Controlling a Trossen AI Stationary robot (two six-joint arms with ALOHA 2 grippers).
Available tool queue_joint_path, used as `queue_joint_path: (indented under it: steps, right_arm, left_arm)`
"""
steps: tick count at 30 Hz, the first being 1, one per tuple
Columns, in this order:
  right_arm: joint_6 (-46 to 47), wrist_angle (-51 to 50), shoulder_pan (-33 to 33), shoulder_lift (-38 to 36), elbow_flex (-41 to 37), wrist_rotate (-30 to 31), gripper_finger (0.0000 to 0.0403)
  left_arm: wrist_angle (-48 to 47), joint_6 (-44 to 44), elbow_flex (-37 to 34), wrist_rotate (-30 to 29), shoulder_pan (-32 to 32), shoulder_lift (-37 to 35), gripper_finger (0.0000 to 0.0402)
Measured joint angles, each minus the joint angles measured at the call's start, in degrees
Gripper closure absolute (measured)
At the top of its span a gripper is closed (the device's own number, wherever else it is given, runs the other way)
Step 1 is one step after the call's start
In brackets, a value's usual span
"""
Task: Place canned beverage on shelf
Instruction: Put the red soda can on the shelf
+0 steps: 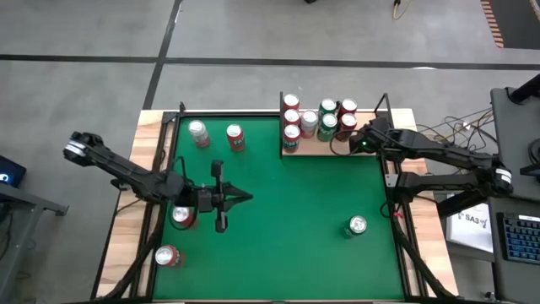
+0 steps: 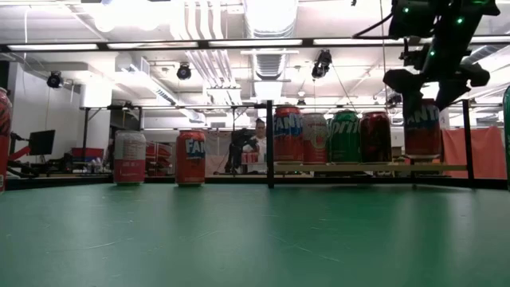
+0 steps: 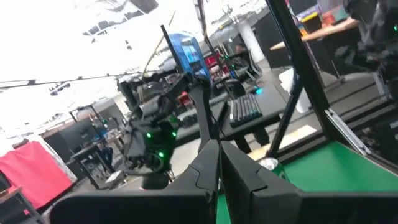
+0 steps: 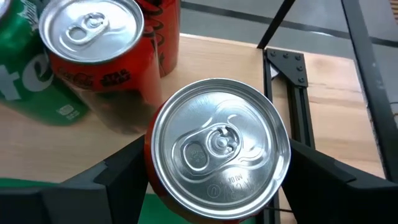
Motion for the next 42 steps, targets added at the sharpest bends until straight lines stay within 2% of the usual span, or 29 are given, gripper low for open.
queue_joint_path:
  steps: [6,9,17,22,30,36,42]
  right_arm:
    - [2.24,0.2,0.02,2.33,-1.19,0.26,0.0117]
    - [3.06,0.42,0.04,3.3,-1.23,0.69,0.0116]
    - [2.57,1.68,-0.08,3.76,-1.29,2.0,0.0089]
    - [1.95,2.1,-0.96,3.87,-1.28,3.34,0.0066]
    - [0.5,3.53,-1.7,3.54,-1.12,4.61,0.006]
    - [-2.15,3.54,-1.7,3.21,2.68,5.68,0.0063]
    - [-7.36,3.49,-1.33,3.24,10.24,4.41,0.0074]
  left_arm:
    - [-4.41,-0.47,0.0,-0.15,0.01,-2.05,0.0402]
    - [-4.79,-0.55,0.0,-2.26,0.0,-2.36,0.0402]
    - [-4.99,1.08,0.0,-5.96,0.04,-2.5,0.0402]
    - [-4.99,1.93,0.0,-6.01,0.04,-2.59,0.0402]
    - [-4.99,2.94,0.0,-6.04,0.04,-2.84,0.0402]
    - [-5.01,3.43,0.0,-6.05,0.04,-3.26,0.0402]
    - [-5.02,3.67,0.0,-6.05,0.35,-3.59,0.0402]
